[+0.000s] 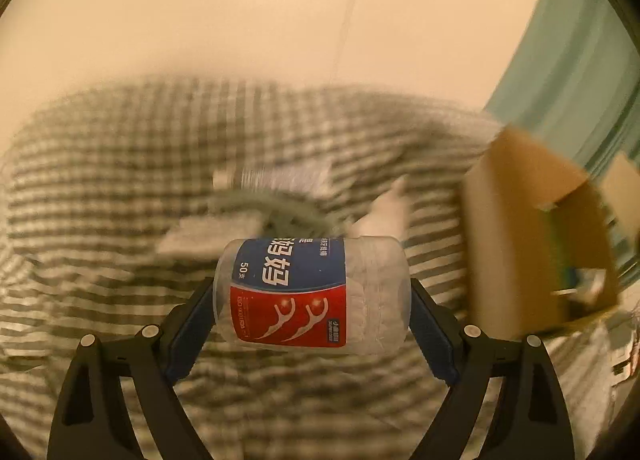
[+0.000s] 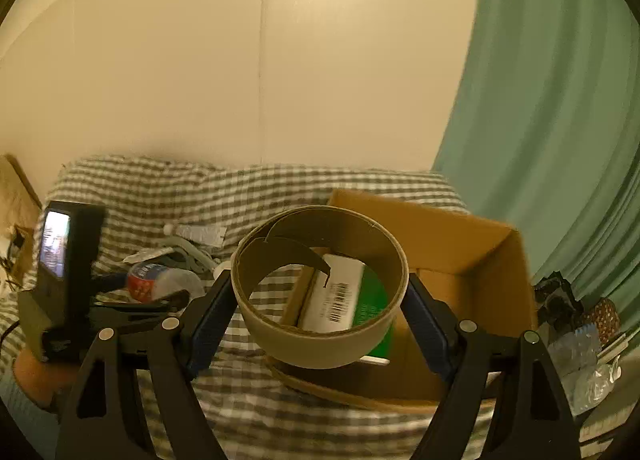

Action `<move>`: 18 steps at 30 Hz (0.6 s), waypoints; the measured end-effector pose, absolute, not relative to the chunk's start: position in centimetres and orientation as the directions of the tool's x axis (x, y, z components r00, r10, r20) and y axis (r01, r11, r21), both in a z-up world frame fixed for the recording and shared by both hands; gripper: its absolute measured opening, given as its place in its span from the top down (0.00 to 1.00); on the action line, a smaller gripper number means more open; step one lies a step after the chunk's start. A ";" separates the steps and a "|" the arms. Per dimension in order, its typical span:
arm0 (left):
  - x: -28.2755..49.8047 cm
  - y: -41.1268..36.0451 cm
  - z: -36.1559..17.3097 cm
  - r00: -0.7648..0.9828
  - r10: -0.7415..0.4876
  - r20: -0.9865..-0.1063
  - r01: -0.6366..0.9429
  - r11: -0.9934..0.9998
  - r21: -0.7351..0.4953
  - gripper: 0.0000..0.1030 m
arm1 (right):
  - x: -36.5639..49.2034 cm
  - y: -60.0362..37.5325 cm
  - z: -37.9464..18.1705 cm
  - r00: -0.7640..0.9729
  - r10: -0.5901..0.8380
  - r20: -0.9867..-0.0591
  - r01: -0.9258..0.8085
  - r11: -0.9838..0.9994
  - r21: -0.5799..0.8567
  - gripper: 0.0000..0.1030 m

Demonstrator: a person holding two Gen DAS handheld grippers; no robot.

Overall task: Organize objects
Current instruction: 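Grasp the blue-labelled floss bottle with the left gripper while the right drops the tape into the box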

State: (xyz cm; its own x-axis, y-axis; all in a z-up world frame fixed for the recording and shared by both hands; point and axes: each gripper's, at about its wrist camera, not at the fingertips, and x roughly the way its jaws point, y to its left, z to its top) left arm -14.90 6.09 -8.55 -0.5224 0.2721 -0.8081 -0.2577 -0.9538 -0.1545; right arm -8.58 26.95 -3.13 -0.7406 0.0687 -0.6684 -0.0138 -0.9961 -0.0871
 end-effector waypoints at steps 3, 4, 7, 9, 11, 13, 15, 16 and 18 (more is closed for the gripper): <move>-12.4 6.8 -3.1 -0.589 0.285 -0.756 -0.282 -0.949 -0.138 0.11 | -6.5 27.9 0.1 -0.767 0.064 -0.638 -0.012 -0.996 -0.086 0.21; -11.5 7.1 -1.3 -0.611 0.291 -0.736 -0.293 -0.947 -0.132 0.11 | -5.4 28.4 1.9 -0.784 0.070 -0.616 -0.013 -0.995 -0.096 0.21; -8.8 8.7 3.6 -0.663 0.315 -0.679 -0.329 -0.937 -0.114 0.11 | -2.8 29.6 6.1 -0.828 0.080 -0.555 -0.013 -0.992 -0.123 0.21; -7.1 9.9 6.3 -0.689 0.344 -0.638 -0.362 -0.926 -0.109 0.11 | -1.4 30.7 8.8 -0.845 0.083 -0.528 -0.011 -0.990 -0.139 0.21; -5.9 11.2 8.3 -0.703 0.365 -0.611 -0.386 -0.917 -0.103 0.11 | -0.2 31.7 11.1 -0.862 0.109 -0.495 -0.022 -0.983 -0.180 0.21; -5.2 12.9 9.5 -0.707 0.375 -0.599 -0.403 -0.910 -0.095 0.11 | 0.5 32.7 12.3 -0.872 0.127 -0.472 -0.028 -0.977 -0.210 0.21; -5.1 14.4 10.2 -0.708 0.383 -0.593 -0.415 -0.905 -0.089 0.11 | 0.7 34.0 12.5 -0.880 0.132 -0.456 -0.024 -0.972 -0.234 0.21; -5.2 15.3 10.3 -0.709 0.384 -0.591 -0.415 -0.905 -0.090 0.11 | 0.6 35.0 12.4 -0.882 0.133 -0.452 -0.028 -0.972 -0.231 0.21; -5.6 16.7 9.9 -0.709 0.388 -0.589 -0.418 -0.904 -0.093 0.11 | -0.4 37.3 11.5 -0.870 0.137 -0.473 -0.049 -0.980 -0.193 0.21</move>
State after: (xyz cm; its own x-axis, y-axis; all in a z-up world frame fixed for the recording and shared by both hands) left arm -5.57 16.71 9.89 -0.7088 0.3883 -0.5888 -0.4178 -0.9037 -0.0930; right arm -0.37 37.26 11.48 -0.8704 0.1367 -0.4730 -0.0491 -0.9800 -0.1928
